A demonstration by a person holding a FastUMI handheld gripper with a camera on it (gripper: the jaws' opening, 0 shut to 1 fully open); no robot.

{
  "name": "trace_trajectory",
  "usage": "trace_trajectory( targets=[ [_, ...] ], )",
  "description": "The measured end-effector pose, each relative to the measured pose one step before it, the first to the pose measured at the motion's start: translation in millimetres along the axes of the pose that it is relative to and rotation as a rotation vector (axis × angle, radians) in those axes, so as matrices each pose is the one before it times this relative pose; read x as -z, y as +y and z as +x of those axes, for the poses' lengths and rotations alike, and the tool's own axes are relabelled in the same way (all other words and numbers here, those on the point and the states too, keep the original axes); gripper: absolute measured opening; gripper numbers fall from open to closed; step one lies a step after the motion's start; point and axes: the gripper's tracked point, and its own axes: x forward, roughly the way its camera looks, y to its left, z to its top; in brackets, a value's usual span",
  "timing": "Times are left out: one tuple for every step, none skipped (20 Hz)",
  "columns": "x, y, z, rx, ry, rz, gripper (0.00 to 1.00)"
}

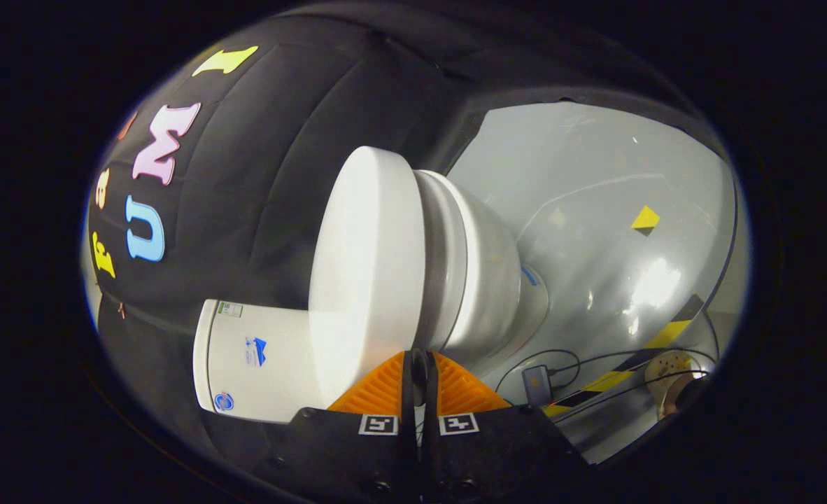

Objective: Open the toilet lid.

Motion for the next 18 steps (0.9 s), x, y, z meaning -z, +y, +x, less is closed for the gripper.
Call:
trace_trajectory(
  targets=[
    [-1.72, 6.78, -3.27, 0.00262, -0.00512, -0.01609, 0.07],
    [0.13, 6.74, -3.17, 0.00826, -0.00677, -0.02535, 0.07],
    [-0.17, 6.08, -2.76, 0.01358, -0.00544, -0.03944, 0.07],
    [0.05, 6.05, -4.47, 0.01513, -0.0103, -0.04474, 0.07],
    [-1.26, 7.53, -4.72, 0.01587, -0.01075, -0.05004, 0.07],
    [-1.55, 8.1, -3.65, 0.01749, -0.01186, -0.05011, 0.07],
    [-2.31, 7.73, -5.13, 0.01342, -0.01268, -0.04444, 0.07],
    [-5.01, 9.12, -6.01, 0.00704, -0.0143, -0.03341, 0.07],
    [-4.94, 8.35, -6.07, 0.00404, -0.01485, -0.02412, 0.07],
    [-3.76, 7.7, -5.11, 0.00487, -0.01331, -0.02098, 0.07],
    [-2.62, 8.06, -5.22, 0.00724, -0.01174, -0.02293, 0.07],
    [-2.09, 9.2, -4.63, 0.00527, -0.01144, -0.0268, 0.07],
    [-2.41, 9.86, -5.41, 0.00275, -0.01437, -0.02501, 0.07],
    [-3.35, 10.05, -5.46, -0.00182, -0.01459, -0.01805, 0.07],
    [-3.86, 10.31, -4.3, -0.00289, -0.01282, -0.01253, 0.07],
    [-1.64, 9.16, -5.22, 0.00034, -0.00938, -0.0186, 0.06],
    [-2.2, 8.72, -3.92, 0.00462, -0.00865, -0.0277, 0.05],
    [-0.26, 7.76, -3.35, 0.00847, -0.00885, -0.02858, 0.05]
  ],
)
